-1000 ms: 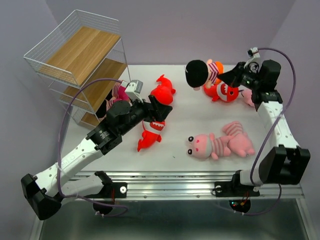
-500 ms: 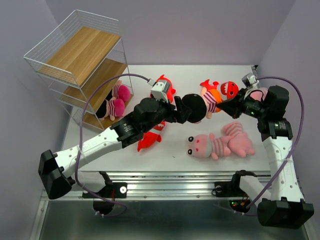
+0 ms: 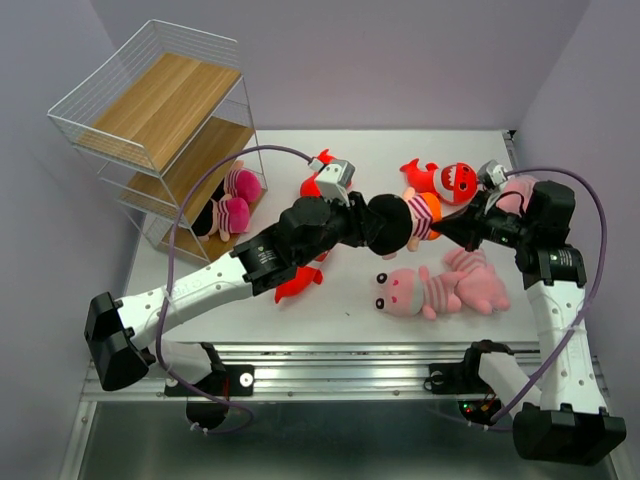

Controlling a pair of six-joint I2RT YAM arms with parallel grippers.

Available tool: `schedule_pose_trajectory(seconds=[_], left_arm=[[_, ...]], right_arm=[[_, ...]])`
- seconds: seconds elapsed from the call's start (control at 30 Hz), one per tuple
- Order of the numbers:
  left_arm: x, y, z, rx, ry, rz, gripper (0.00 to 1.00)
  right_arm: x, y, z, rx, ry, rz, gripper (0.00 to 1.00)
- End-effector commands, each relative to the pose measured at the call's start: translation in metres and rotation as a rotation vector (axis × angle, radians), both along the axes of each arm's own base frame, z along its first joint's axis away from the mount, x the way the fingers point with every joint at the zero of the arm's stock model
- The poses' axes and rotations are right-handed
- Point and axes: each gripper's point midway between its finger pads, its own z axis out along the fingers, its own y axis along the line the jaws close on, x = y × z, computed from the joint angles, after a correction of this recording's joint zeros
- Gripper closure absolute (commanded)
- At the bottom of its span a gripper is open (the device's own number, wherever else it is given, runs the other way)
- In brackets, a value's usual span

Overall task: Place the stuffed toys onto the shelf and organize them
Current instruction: Pass the stuffed toy from the right arm to the left, then pass the stuffed toy from the left arm to the right

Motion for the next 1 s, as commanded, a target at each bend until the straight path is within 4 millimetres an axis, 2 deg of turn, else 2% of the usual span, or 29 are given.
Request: schedule_pose_trajectory(seconds=[0.0, 0.03, 0.07, 0.13, 0.17, 0.2, 0.23, 0.27, 0.3, 0.33, 0.37, 0.4, 0.43, 0.47, 0.5, 0.53, 0.57, 0.6, 0.7, 0.73, 0.83, 0.97], left_arm=[[-0.002, -0.003, 0.028, -0.084, -0.054, -0.009, 0.68], [-0.003, -0.001, 0.024, -0.074, -0.055, -0.007, 0.75], [-0.003, 0.003, 0.026, -0.070, -0.074, -0.004, 0.86], [-0.004, 0.008, 0.025, -0.050, -0.101, -0.002, 0.96], [-0.004, 0.013, 0.016, -0.008, -0.127, -0.003, 0.99], [-0.006, 0.021, 0.020, -0.002, -0.155, 0.001, 1.00], [-0.007, 0.026, 0.005, 0.042, -0.167, 0.001, 1.00], [-0.008, 0.033, 0.001, 0.065, -0.193, 0.001, 1.00], [-0.012, 0.044, 0.007, 0.091, -0.264, -0.004, 1.00], [-0.015, 0.051, -0.012, 0.142, -0.279, -0.017, 1.00], [-0.018, 0.057, -0.015, 0.159, -0.307, -0.023, 1.00], [-0.024, 0.069, -0.008, 0.151, -0.345, -0.025, 1.00], [-0.028, 0.073, -0.022, 0.200, -0.383, -0.058, 1.00], [-0.033, 0.077, -0.022, 0.209, -0.415, -0.081, 1.00], [-0.042, 0.085, -0.013, 0.187, -0.464, -0.096, 1.00], [-0.049, 0.087, -0.014, 0.212, -0.531, -0.146, 1.00], [-0.053, 0.090, -0.024, 0.228, -0.546, -0.165, 1.00], [-0.059, 0.097, -0.014, 0.198, -0.586, -0.162, 1.00], [-0.075, 0.101, -0.017, 0.191, -0.686, -0.235, 1.00], [-0.075, 0.102, -0.024, 0.212, -0.707, -0.242, 1.00], [-0.080, 0.101, -0.024, 0.207, -0.761, -0.270, 1.00], [-0.078, 0.093, -0.026, 0.212, -0.780, -0.282, 1.00]], right_arm=[[-0.022, 0.011, 0.005, -0.001, -0.058, 0.125, 0.99], [-0.025, 0.012, 0.003, -0.007, -0.064, 0.149, 0.97], [-0.025, 0.012, 0.004, -0.018, -0.083, 0.160, 0.93], [-0.031, 0.013, 0.000, -0.020, -0.062, 0.184, 0.86], [-0.031, 0.014, 0.001, -0.018, -0.059, 0.198, 0.72], [-0.032, 0.014, 0.001, -0.018, -0.053, 0.204, 0.66], [-0.035, 0.015, -0.004, -0.013, -0.023, 0.223, 0.55], [-0.038, 0.016, -0.004, -0.014, -0.014, 0.239, 0.49], [-0.046, 0.016, -0.004, -0.030, -0.019, 0.271, 0.42], [-0.051, 0.018, -0.002, -0.023, -0.019, 0.295, 0.34], [-0.052, 0.018, -0.004, -0.020, 0.000, 0.308, 0.20], [-0.055, 0.019, -0.003, -0.020, 0.006, 0.319, 0.14], [-0.062, 0.020, -0.001, -0.020, 0.007, 0.340, 0.08], [-0.063, 0.020, -0.001, -0.018, 0.015, 0.345, 0.05], [-0.064, 0.021, -0.001, -0.006, 0.028, 0.351, 0.03], [-0.066, 0.021, 0.000, 0.004, 0.044, 0.357, 0.01], [-0.067, 0.023, 0.002, 0.027, 0.053, 0.366, 0.00], [-0.068, 0.024, 0.003, 0.050, 0.069, 0.372, 0.00], [-0.069, 0.034, 0.002, 0.138, 0.204, 0.413, 0.00], [-0.069, 0.037, 0.001, 0.145, 0.229, 0.423, 0.00], [-0.068, 0.041, -0.002, 0.153, 0.297, 0.434, 0.00], [-0.065, 0.048, -0.011, 0.131, 0.374, 0.433, 0.01]])
